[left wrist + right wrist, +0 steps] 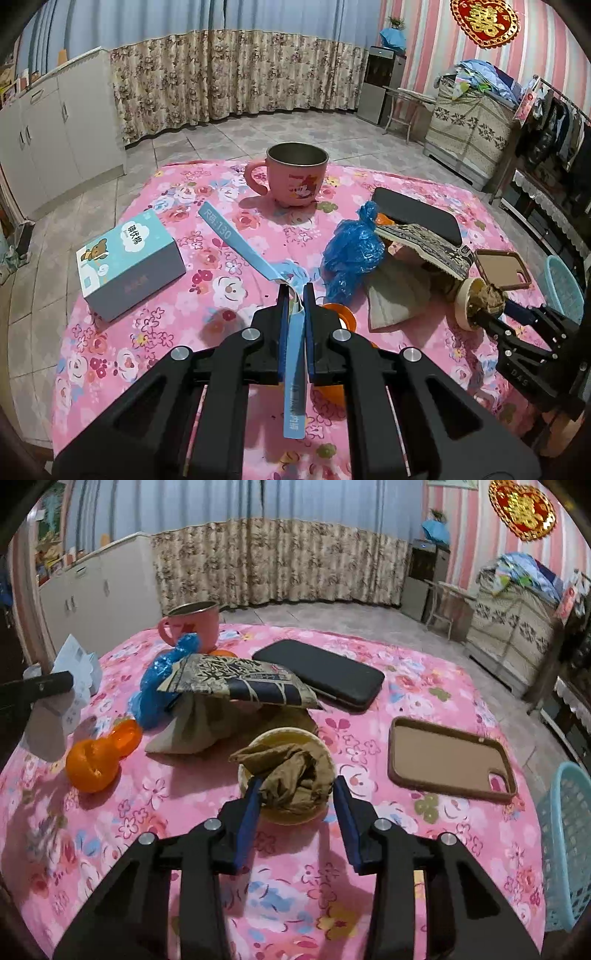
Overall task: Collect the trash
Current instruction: 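Grasp the blue paper strip with the left tool while the right tool grasps the brown cloth, then carry the strip and brown cloth over the blue basket and release both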
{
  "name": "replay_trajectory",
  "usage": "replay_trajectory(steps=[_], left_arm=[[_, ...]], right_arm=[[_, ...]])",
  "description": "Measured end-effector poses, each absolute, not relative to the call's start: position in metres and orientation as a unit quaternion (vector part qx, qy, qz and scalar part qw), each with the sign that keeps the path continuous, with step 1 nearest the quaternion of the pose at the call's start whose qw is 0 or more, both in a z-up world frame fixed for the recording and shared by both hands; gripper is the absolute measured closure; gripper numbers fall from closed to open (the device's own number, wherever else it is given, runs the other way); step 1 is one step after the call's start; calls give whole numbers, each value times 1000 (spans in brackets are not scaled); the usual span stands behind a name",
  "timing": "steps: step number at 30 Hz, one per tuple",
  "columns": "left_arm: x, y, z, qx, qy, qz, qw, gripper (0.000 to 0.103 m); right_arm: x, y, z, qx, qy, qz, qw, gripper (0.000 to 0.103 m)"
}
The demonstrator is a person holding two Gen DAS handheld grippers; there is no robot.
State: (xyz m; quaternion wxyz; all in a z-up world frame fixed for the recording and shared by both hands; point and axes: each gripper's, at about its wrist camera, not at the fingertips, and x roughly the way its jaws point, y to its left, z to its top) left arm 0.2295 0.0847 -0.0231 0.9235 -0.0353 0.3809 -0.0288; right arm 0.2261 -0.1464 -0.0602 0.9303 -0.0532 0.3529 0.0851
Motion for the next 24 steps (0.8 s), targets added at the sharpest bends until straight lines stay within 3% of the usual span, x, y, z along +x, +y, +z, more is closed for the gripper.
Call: replay_trajectory(steps=[24], left_arm=[[184, -12, 32, 29, 299, -107, 948, 97]], right_arm=[[160, -256, 29, -28, 268, 14, 963, 64]])
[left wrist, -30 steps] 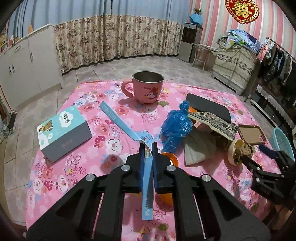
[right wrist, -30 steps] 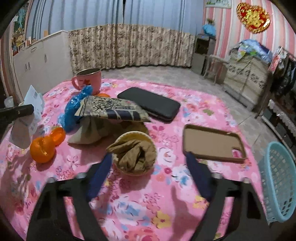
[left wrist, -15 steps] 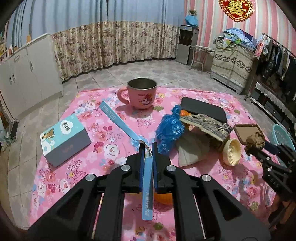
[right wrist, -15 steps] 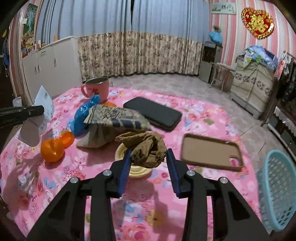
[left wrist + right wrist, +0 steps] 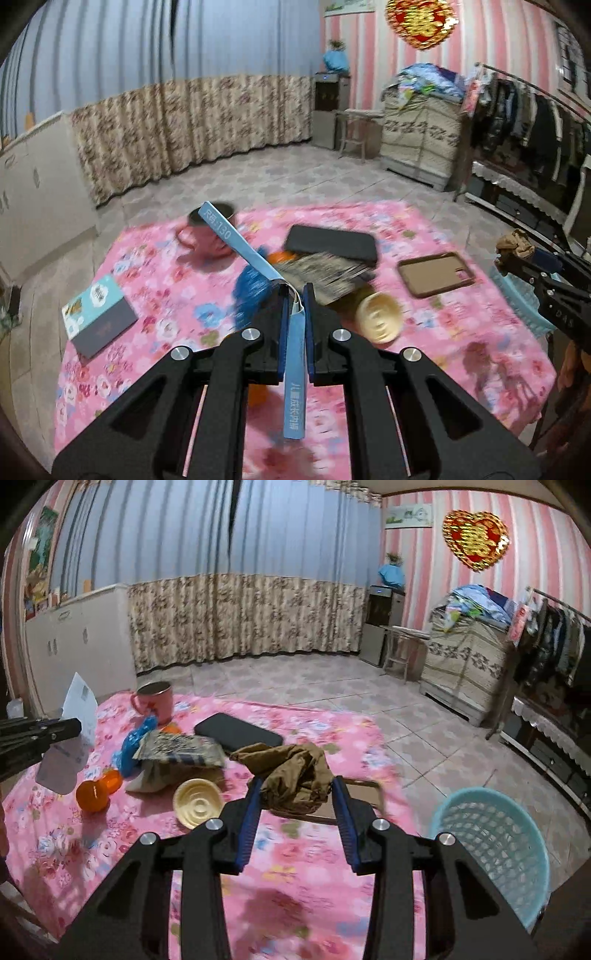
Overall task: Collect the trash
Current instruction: 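Carry the strip and brown cloth over the blue basket and release both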
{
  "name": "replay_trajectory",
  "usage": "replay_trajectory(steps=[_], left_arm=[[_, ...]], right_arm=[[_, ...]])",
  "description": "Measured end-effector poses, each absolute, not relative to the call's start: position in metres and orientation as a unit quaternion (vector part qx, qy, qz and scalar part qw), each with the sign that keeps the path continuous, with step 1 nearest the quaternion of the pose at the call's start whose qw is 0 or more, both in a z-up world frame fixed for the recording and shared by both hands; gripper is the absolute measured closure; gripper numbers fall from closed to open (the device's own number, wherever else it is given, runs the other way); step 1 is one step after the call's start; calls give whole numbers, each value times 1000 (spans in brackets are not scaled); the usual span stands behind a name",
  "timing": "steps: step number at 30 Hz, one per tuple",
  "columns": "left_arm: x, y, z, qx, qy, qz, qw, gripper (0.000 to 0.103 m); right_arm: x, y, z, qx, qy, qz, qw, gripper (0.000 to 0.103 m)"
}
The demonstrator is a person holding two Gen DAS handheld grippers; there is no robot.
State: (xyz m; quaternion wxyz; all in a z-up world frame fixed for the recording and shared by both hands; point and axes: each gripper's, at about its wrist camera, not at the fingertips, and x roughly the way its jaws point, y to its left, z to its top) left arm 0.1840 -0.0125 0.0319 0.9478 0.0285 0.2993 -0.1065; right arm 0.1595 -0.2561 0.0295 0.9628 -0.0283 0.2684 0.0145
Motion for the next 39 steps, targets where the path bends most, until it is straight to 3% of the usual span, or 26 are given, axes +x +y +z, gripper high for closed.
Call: replay_trajectory(steps=[14, 39], left_arm=[[174, -154, 41, 41, 282, -206, 936, 97], [193, -360, 5, 80, 302, -336, 889, 97]], right_arm=[[110, -387, 30, 13, 271, -103, 957, 64], [115, -508, -1, 60, 289, -190, 937, 64]])
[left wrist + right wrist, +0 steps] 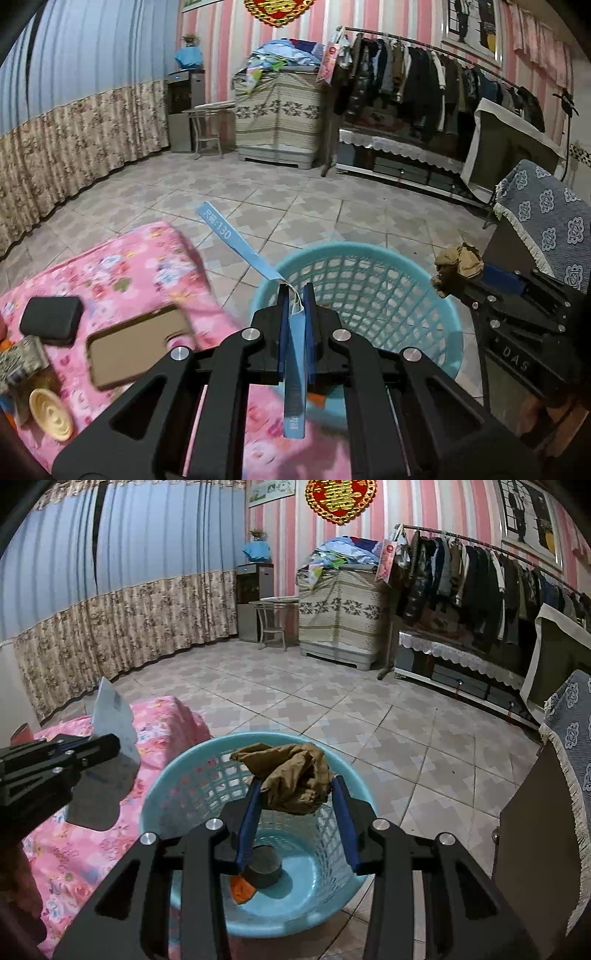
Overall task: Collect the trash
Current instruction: 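Carry the strip and brown cloth over the blue basket and release both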
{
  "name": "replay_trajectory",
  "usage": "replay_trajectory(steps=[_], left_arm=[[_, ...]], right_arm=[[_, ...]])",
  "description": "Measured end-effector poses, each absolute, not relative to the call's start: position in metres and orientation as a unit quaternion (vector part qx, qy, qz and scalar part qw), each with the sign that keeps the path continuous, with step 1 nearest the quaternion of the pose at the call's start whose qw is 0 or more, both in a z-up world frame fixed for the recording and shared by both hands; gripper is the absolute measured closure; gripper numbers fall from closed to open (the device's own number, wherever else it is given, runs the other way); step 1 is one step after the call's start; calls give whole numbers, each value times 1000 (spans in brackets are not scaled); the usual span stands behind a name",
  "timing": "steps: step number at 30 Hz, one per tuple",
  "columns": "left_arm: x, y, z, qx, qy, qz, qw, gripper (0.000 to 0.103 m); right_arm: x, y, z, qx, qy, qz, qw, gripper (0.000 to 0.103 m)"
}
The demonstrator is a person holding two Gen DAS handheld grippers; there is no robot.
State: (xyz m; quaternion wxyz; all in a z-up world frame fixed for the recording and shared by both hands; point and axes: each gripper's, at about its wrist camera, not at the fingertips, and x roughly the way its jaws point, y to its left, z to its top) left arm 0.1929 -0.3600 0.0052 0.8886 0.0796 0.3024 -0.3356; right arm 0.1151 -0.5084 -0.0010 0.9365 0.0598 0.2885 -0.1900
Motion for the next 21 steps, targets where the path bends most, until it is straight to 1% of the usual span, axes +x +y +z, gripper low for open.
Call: replay_trajectory(steps=[6, 8, 9, 10, 12, 14, 16, 21], left_arm=[[200, -392, 4, 97, 307, -352, 879, 96], [206, -401, 4, 103, 314, -356, 874, 87], [207, -403, 4, 103, 315, -357, 873, 74], [208, -406, 5, 105, 314, -352, 875, 56], [210, -402, 9, 104, 302, -336, 886, 38], [213, -394, 12, 99, 298, -324, 892, 32], [217, -383, 16, 90, 297, -313, 898, 20], [223, -360, 23, 86, 292, -282, 910, 10]], right_arm=[[124, -525, -8, 73, 295, -198, 932, 64], [127, -528, -10, 79, 297, -198, 931, 64], [127, -528, -11, 80, 298, -198, 930, 64], [128, -529, -12, 81, 300, -198, 930, 64], [130, -528, -15, 80, 304, -198, 929, 64], [132, -527, -17, 78, 307, -196, 928, 64], [135, -527, -19, 76, 310, -194, 928, 64], [139, -521, -23, 78, 315, -187, 927, 64]])
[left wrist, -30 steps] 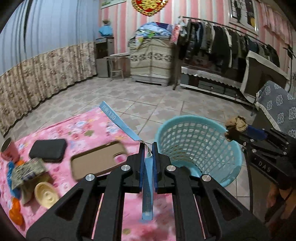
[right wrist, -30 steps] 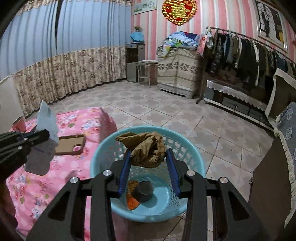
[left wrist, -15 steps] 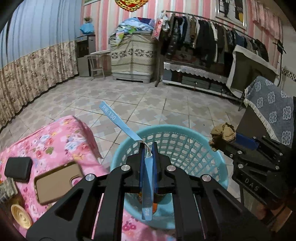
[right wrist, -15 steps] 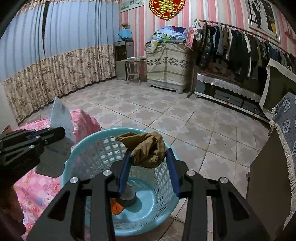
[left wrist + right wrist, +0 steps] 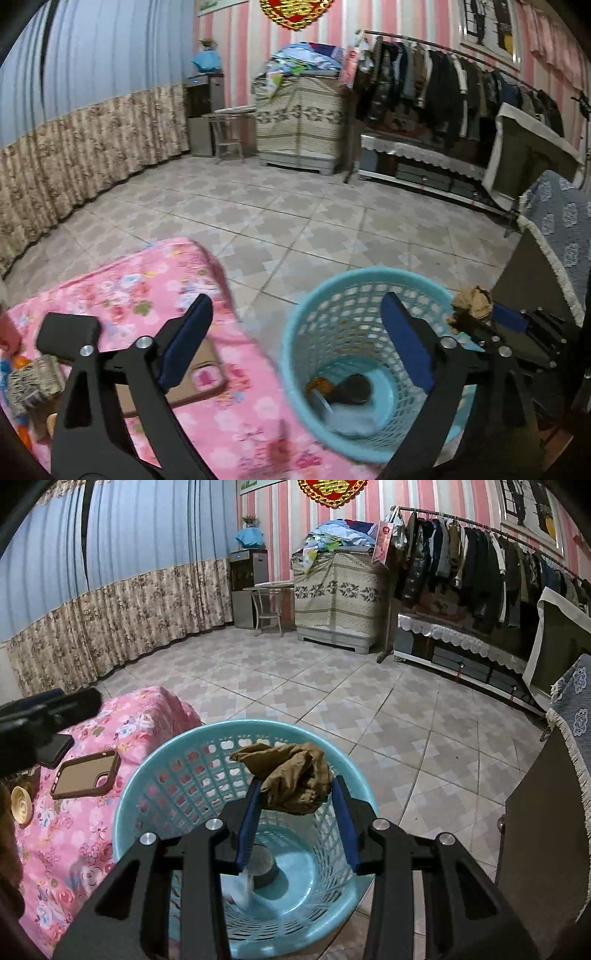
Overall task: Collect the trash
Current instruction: 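Carry the strip and brown cloth over the blue basket and release both, then move both tools back over the tablecloth toward the oranges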
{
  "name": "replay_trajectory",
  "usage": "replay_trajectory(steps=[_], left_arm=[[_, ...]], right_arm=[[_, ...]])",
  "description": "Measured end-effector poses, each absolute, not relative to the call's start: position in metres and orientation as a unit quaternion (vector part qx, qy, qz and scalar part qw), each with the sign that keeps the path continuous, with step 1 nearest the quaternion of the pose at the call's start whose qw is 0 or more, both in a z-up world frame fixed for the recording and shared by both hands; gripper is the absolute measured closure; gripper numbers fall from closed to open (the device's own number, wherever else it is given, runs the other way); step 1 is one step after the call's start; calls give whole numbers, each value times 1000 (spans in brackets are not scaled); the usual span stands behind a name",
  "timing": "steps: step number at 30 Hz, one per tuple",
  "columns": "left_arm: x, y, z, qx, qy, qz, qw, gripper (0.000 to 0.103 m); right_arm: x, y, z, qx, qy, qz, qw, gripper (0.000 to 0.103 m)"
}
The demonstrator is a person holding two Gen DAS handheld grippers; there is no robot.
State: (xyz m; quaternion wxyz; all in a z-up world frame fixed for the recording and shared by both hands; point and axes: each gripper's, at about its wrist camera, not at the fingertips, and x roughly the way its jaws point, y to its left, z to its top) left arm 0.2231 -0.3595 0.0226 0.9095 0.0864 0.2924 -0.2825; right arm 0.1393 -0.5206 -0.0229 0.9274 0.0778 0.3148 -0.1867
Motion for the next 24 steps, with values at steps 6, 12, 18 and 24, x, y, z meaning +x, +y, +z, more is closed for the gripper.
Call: replay_trajectory(steps=[6, 12, 18, 24], left_arm=[[215, -322, 28, 98, 275, -235, 927, 5], [213, -288, 31, 80, 279, -210, 934, 5], [205, -273, 32, 80, 270, -201, 938, 5], [193, -243, 39, 60, 265, -185, 945, 5]], right_arm=[[148, -510, -27, 82, 319, -177, 927, 64], [154, -500, -27, 79, 317, -178, 928, 62], [152, -492, -19, 64, 294, -209, 930, 20], [147, -478, -2, 55, 290, -204, 934, 14]])
